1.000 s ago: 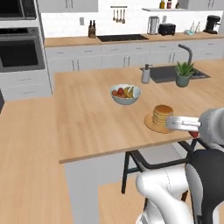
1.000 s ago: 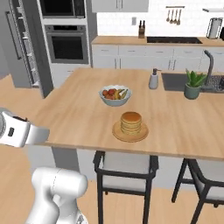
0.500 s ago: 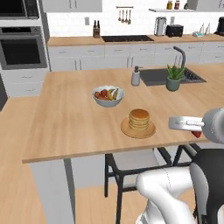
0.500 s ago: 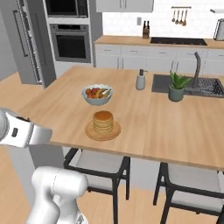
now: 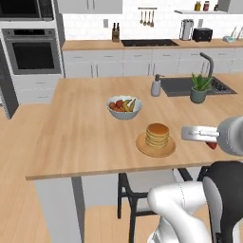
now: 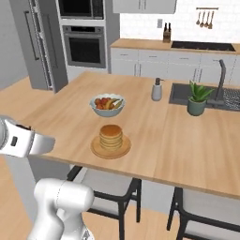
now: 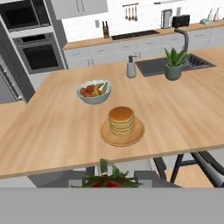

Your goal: Take the strawberry from the fridge and place it on top of the pancake, located on the dining counter.

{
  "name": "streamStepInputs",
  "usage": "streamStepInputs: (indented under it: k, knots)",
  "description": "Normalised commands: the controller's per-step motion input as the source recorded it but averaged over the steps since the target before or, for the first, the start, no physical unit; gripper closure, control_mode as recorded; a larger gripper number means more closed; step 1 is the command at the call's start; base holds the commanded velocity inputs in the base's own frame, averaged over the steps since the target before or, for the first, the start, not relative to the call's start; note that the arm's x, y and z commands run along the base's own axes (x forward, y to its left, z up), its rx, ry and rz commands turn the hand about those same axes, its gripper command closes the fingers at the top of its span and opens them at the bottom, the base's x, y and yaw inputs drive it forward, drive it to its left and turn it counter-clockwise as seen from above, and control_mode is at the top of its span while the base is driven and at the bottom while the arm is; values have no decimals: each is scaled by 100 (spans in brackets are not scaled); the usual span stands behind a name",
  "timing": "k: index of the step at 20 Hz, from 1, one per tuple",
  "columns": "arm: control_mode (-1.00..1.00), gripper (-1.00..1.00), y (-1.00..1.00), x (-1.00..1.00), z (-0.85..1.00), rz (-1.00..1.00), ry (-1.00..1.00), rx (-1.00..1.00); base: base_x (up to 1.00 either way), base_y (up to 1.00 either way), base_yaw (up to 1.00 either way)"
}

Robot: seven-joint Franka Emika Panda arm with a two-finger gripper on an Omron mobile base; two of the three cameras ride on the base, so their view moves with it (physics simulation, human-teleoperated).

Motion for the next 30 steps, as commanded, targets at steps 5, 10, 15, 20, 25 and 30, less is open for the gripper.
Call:
streamStepInputs:
  k: [5,10,15,20,25,30]
  knots:
    - [100,100,0,0,0,0,0,0,39,-34,13]
    - [-100,100,-30,80,-4,3,28,2,20,-1,1]
    - [-100,100,-30,100,-32,4,39,1,0,0,0]
    - [-100,100,-3,95,-68,2,20,-5,0,0,0]
    - [-100,100,7,85,-62,0,2,-7,0,0,0]
    - [-100,100,-7,69,-29,3,0,2,0,0,0]
